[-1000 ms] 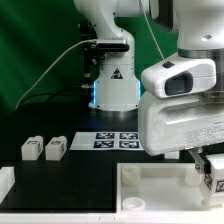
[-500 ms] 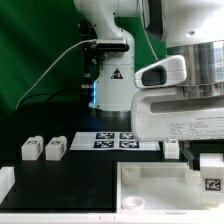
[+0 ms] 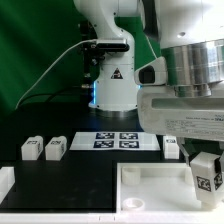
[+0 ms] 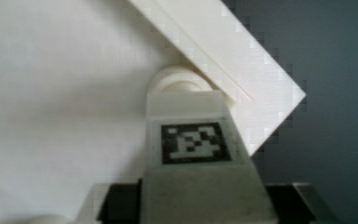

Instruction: Assemble one leg

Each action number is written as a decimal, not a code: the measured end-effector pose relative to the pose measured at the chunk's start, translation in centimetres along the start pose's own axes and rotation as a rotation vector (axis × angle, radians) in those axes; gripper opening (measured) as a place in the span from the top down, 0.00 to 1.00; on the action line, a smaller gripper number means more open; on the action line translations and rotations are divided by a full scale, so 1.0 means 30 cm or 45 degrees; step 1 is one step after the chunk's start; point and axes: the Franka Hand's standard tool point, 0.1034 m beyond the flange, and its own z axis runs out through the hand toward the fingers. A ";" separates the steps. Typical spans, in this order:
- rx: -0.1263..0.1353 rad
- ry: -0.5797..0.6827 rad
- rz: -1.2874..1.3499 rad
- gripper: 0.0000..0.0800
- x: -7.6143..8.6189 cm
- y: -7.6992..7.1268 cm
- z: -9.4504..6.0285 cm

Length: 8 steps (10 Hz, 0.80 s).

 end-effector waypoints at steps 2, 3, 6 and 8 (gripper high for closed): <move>-0.010 0.016 0.284 0.63 -0.008 0.002 0.002; -0.016 0.025 0.420 0.63 -0.012 0.002 0.002; -0.014 0.028 0.411 0.50 -0.015 0.002 0.001; -0.014 0.027 0.335 0.27 -0.016 0.002 0.002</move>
Offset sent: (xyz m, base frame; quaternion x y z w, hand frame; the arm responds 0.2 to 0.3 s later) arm 0.0013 -0.0016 -0.0067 0.0357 0.0285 0.1896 0.9808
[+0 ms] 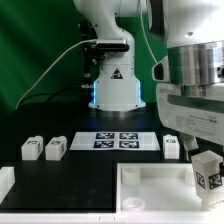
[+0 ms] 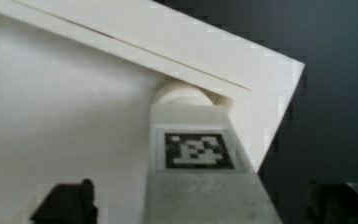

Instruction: Assemble one leg

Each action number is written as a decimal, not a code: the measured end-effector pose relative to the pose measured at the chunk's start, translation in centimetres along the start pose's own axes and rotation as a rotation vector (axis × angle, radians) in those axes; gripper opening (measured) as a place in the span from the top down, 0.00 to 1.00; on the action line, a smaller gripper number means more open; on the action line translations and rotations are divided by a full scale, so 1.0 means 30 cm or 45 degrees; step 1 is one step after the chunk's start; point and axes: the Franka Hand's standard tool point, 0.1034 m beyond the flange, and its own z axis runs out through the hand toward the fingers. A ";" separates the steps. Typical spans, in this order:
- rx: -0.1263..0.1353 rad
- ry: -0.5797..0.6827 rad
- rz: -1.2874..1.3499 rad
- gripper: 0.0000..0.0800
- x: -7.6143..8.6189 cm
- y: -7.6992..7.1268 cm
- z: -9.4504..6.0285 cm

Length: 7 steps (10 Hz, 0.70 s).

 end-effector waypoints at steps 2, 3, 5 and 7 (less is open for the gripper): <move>0.007 0.003 -0.205 0.19 0.002 -0.006 -0.013; 0.019 0.011 -0.442 0.19 0.011 -0.016 -0.034; 0.027 0.019 -0.679 0.19 0.019 -0.019 -0.038; 0.022 0.024 -0.985 0.19 0.022 -0.018 -0.036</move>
Offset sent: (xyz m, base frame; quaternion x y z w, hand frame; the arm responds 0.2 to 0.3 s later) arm -0.0001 -0.0118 0.0218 0.0331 0.0103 -0.4501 0.8923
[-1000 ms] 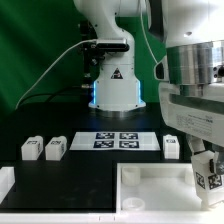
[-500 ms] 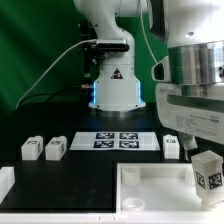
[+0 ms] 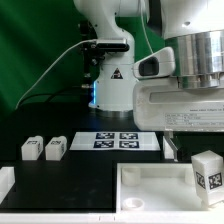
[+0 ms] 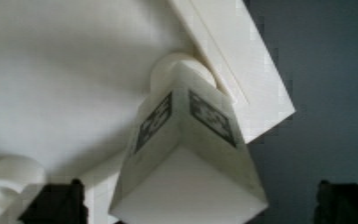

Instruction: Assemble one leg

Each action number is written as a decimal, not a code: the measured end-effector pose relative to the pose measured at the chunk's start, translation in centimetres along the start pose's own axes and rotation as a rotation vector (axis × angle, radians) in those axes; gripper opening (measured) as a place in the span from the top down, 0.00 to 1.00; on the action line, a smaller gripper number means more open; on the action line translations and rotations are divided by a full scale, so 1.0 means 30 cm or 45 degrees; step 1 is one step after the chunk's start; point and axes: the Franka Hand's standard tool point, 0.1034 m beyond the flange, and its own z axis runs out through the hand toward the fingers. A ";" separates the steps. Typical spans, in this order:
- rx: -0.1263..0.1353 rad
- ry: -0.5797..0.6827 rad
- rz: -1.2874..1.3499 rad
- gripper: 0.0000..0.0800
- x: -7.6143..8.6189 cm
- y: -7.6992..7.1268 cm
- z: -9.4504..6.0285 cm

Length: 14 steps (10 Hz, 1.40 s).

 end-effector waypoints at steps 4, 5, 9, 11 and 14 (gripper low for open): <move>-0.024 0.011 -0.404 0.19 0.009 -0.031 0.020; -0.024 0.011 -0.385 0.32 0.008 -0.031 0.021; -0.022 0.012 -0.131 0.64 0.012 -0.021 0.022; -0.023 0.013 0.245 0.64 0.015 -0.004 0.024; -0.051 0.020 0.998 0.64 0.000 0.015 0.025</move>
Offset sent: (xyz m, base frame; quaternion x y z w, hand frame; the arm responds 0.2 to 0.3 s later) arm 0.0000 0.0000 0.0000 0.0000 0.0000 -0.0899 0.9960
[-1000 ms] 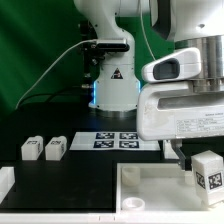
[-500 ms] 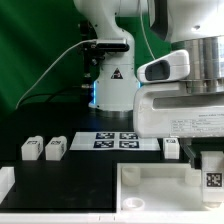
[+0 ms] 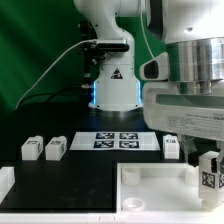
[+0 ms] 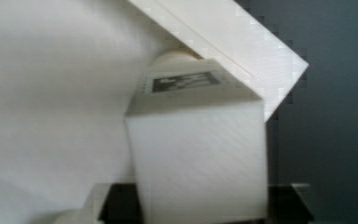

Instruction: Assemble one leg

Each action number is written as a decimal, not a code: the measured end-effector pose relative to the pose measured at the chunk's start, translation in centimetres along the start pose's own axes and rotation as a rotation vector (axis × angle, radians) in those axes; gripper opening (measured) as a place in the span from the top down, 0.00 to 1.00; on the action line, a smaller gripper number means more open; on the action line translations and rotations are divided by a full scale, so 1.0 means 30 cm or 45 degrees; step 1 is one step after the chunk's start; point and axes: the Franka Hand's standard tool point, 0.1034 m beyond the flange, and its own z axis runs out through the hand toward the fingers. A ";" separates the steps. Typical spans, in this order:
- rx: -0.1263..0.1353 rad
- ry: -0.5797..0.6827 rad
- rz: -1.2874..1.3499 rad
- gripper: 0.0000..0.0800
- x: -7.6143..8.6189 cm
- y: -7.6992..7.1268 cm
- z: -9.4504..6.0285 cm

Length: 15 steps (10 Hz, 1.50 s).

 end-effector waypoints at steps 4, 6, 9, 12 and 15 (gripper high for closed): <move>0.005 -0.060 0.673 0.63 -0.039 0.001 -0.007; 0.005 -0.059 0.687 0.63 -0.040 0.002 -0.006; 0.016 -0.055 0.468 0.32 -0.044 0.003 0.002; 0.026 -0.036 -0.161 0.19 -0.053 0.005 0.010; 0.031 -0.030 -0.549 0.19 -0.047 0.007 0.010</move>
Offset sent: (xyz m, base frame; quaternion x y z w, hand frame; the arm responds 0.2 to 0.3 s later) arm 0.0170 -0.0020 0.0216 0.0619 -0.0181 0.3142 0.9471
